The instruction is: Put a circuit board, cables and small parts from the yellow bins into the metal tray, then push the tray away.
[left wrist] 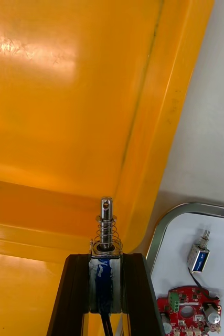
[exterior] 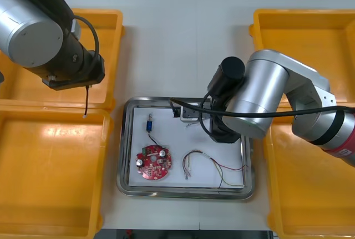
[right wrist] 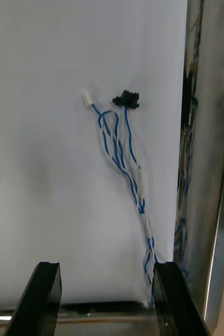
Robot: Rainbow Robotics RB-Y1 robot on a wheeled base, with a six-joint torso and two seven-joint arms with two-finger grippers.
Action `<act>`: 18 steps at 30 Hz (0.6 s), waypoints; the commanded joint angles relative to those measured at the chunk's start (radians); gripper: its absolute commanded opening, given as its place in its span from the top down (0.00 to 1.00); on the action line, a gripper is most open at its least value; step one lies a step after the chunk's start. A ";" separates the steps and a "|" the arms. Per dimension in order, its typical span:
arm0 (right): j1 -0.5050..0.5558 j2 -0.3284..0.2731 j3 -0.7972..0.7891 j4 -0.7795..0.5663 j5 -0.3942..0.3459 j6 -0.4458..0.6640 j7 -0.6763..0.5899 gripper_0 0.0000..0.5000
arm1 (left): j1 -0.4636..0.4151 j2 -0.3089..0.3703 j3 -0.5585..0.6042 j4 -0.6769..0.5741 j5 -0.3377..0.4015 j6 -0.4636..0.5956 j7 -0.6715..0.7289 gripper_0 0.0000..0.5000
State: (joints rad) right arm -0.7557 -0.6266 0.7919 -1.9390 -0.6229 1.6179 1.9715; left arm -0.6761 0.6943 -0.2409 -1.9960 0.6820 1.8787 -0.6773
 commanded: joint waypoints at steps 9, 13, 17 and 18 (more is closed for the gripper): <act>0.001 0.085 -0.280 -0.189 -0.084 0.302 0.000 0.00 | 0.009 0.022 0.057 -0.040 -0.001 0.011 0.038 1.00; 0.006 0.082 -0.387 -0.233 -0.144 0.302 -0.013 0.00 | 0.007 0.021 0.057 -0.038 -0.004 0.011 0.039 1.00; 0.009 0.064 -0.491 -0.261 -0.218 0.302 -0.029 0.00 | 0.001 0.002 0.051 -0.038 0.002 0.011 0.038 1.00; 0.012 0.059 -0.505 -0.261 -0.228 0.302 -0.031 0.00 | -0.002 -0.001 0.049 -0.038 0.002 0.011 0.039 1.00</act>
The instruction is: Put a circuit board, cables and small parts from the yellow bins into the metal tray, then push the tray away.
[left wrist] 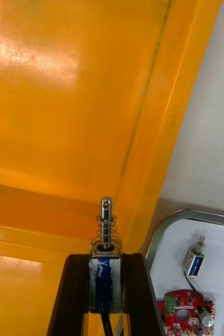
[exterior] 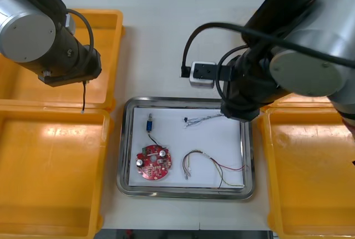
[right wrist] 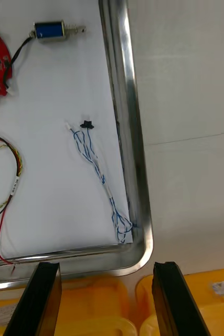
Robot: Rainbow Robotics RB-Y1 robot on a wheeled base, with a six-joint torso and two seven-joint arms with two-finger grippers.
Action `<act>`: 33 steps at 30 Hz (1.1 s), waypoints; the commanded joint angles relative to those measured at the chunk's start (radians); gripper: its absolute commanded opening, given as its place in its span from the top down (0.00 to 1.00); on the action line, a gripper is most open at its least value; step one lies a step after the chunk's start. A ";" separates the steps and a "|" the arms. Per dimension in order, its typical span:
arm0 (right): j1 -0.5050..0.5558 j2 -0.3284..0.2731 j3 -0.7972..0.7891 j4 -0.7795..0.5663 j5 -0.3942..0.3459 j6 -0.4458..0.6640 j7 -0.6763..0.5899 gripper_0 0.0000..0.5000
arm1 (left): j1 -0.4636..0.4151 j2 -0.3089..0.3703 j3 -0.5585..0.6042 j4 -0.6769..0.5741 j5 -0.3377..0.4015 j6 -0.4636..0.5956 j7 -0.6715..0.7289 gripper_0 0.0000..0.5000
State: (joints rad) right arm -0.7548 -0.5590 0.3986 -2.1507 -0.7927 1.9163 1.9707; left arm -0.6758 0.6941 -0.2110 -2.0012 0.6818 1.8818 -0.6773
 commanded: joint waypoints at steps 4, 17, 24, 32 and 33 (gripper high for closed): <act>0.046 -0.058 -0.214 -0.057 -0.129 0.004 -0.072 0.00 | -0.033 -0.028 -0.030 -0.031 -0.007 0.010 0.047 1.00; 0.227 -0.220 -0.417 -0.172 -0.165 0.004 -0.383 0.00 | -0.102 -0.128 -0.185 -0.027 -0.021 -0.024 0.076 1.00; 0.344 -0.257 -0.564 -0.173 -0.189 0.004 -0.527 0.00 | -0.105 -0.166 -0.303 -0.024 -0.077 -0.076 0.101 1.00; 0.473 -0.254 -0.713 -0.173 -0.169 0.004 -0.605 0.00 | -0.105 -0.193 -0.398 0.036 -0.110 -0.167 0.124 1.00; 0.489 -0.253 -0.731 -0.173 -0.157 0.004 -0.604 0.00 | -0.105 -0.197 -0.413 0.053 -0.122 -0.187 0.125 1.00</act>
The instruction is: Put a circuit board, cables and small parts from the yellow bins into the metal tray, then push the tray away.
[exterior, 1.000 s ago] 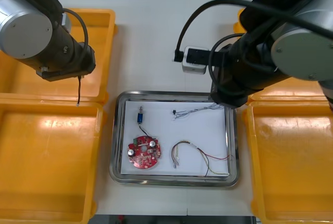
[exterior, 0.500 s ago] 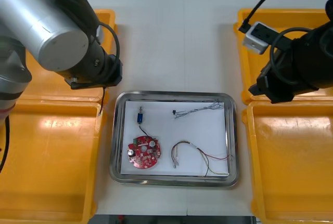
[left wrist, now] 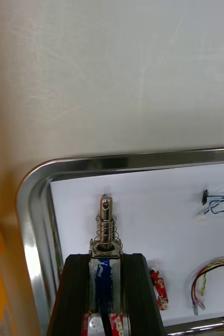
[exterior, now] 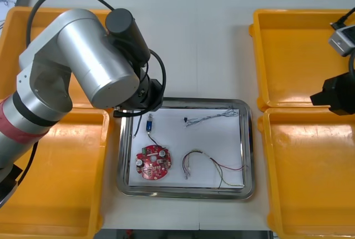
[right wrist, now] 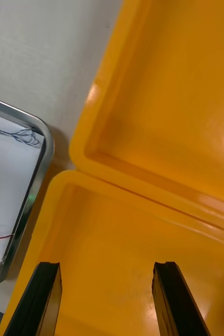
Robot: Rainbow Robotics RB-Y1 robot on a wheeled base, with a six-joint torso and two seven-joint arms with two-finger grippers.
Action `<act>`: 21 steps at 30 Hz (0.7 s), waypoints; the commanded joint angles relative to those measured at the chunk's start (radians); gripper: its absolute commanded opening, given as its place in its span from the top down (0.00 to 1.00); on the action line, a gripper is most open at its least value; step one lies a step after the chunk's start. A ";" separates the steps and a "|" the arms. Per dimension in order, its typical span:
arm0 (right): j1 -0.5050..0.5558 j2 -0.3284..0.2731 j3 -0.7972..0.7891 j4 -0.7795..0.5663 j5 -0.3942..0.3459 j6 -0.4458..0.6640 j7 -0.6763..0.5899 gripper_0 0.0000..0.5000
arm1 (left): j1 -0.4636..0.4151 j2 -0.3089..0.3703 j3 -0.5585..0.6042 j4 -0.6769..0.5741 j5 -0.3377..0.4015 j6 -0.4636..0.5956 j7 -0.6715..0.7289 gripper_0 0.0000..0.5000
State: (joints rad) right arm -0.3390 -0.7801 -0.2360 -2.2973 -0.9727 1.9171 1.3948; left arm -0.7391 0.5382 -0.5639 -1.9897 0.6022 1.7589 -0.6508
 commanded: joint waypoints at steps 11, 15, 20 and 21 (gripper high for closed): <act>0.226 -0.016 -0.195 -0.027 0.095 0.003 -0.016 0.00 | -0.042 -0.076 -0.159 0.141 -0.087 -0.182 0.138 1.00; 0.238 0.021 -0.207 -0.013 0.134 0.003 -0.013 0.00 | -0.042 -0.080 -0.194 0.141 -0.096 -0.190 0.160 1.00; 0.238 0.081 -0.232 -0.005 0.184 0.003 -0.002 0.00 | -0.039 -0.084 -0.220 0.143 -0.094 -0.190 0.181 1.00; 0.238 0.091 -0.233 -0.005 0.200 0.003 0.004 0.00 | -0.039 -0.083 -0.228 0.144 -0.094 -0.190 0.186 1.00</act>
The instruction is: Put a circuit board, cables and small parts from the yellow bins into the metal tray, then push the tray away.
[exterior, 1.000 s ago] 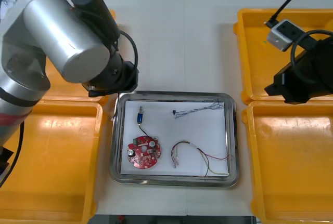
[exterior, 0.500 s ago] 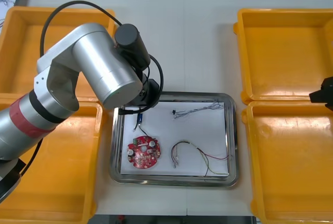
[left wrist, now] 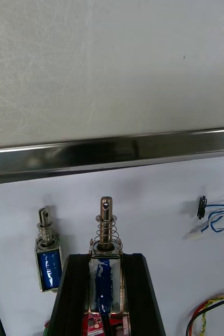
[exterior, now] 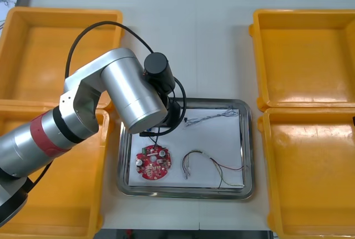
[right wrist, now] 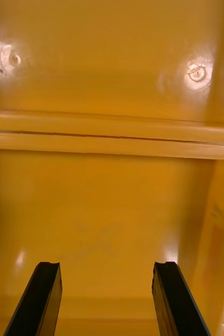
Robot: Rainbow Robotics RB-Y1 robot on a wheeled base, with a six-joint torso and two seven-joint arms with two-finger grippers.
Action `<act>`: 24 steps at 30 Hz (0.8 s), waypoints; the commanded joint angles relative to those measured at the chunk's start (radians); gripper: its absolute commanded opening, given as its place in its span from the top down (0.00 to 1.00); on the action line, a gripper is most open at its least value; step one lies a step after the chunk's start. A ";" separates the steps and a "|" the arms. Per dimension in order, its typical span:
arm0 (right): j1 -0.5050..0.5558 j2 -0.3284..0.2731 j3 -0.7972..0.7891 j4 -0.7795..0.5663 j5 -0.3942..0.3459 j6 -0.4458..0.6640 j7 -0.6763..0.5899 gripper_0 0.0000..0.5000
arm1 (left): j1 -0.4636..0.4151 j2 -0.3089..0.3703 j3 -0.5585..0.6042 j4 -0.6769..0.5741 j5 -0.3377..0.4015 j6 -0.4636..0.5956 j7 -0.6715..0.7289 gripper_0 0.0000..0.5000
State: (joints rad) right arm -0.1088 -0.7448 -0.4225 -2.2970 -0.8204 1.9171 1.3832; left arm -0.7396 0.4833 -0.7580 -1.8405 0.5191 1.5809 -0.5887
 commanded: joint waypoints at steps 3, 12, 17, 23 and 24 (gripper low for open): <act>0.008 0.078 -0.052 -0.005 0.076 0.003 0.025 0.00 | -0.035 -0.029 -0.044 -0.003 -0.013 -0.015 0.135 1.00; 0.031 0.102 -0.047 -0.005 0.084 0.003 0.045 0.00 | -0.020 -0.034 -0.067 -0.002 -0.036 -0.039 0.155 1.00; 0.066 0.107 -0.039 -0.005 0.081 0.003 0.042 0.00 | -0.011 -0.034 -0.078 0.000 -0.056 -0.059 0.164 1.00; 0.078 0.113 -0.032 -0.005 0.075 0.003 0.040 0.00 | -0.003 -0.034 -0.093 0.004 -0.074 -0.068 0.173 1.00; 0.077 0.114 -0.032 -0.005 0.075 0.003 0.040 0.00 | -0.001 -0.034 -0.095 0.006 -0.076 -0.068 0.173 1.00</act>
State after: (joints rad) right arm -0.0492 -0.6473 -0.4441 -2.2965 -0.7403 1.9171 1.4052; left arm -0.7391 0.4786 -0.8322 -1.8310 0.4570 1.5235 -0.4749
